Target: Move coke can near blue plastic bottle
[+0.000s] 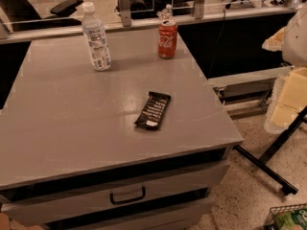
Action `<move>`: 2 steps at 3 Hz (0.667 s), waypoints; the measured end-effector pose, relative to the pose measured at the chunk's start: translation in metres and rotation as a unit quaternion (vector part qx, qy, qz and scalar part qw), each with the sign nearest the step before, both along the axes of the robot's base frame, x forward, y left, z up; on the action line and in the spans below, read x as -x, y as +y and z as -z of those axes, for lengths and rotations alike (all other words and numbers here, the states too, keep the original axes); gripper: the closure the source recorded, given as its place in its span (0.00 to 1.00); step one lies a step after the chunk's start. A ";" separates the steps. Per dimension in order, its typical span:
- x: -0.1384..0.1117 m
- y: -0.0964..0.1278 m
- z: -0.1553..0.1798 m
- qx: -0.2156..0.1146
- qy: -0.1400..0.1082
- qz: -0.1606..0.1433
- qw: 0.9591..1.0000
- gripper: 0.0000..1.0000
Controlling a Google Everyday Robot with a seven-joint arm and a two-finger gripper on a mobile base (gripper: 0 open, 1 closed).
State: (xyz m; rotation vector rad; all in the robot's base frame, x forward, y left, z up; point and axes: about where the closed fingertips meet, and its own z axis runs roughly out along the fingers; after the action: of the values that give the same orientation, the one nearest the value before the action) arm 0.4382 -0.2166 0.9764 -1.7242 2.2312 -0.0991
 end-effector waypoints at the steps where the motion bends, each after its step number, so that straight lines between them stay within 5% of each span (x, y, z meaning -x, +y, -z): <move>1: 0.000 0.000 0.000 0.000 0.000 0.000 1.000 0.00; 2: -0.022 -0.004 0.000 -0.052 -0.026 0.026 0.998 0.00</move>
Offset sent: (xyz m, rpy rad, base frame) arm 0.0473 0.0029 -0.0028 0.2164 -0.0993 -0.0749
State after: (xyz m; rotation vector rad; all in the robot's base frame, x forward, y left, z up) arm 0.4602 -0.2205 0.9759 -1.5915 2.2033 -0.0380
